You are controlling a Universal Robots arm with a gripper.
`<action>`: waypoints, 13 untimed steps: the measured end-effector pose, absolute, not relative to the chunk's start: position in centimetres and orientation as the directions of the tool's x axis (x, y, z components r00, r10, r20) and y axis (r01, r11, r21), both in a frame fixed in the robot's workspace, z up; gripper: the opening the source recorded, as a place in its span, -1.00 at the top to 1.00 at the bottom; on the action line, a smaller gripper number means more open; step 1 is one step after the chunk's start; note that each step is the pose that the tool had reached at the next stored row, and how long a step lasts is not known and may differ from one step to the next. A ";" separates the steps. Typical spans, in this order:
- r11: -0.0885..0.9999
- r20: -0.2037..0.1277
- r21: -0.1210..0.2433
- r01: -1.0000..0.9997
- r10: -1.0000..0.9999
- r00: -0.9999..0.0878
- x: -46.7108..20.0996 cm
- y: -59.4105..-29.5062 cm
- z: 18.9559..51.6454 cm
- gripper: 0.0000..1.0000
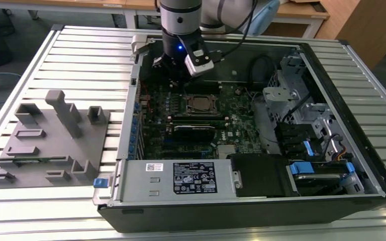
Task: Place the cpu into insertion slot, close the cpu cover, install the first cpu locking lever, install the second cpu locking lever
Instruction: 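Install the first cpu locking lever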
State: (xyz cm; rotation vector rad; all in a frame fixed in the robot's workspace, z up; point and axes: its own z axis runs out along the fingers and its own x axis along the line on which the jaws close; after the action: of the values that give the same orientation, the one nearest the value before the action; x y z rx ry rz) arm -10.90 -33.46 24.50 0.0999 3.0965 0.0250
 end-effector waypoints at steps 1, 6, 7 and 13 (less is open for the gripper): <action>0.998 -0.043 0.018 0.064 0.065 -0.997 -11.0 -33.5 24.5 0.80; 0.998 -0.043 0.018 0.064 0.065 -0.997 -11.6 -33.4 24.4 0.80; 0.998 -0.043 0.018 0.064 0.065 -0.997 -11.8 -33.4 24.4 0.80; 0.998 -0.043 0.018 0.064 0.065 -0.997 -11.9 -33.1 24.3 0.80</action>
State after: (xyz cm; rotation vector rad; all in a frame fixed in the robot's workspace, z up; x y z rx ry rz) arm -11.93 -33.06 24.28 0.0999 3.0964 0.0252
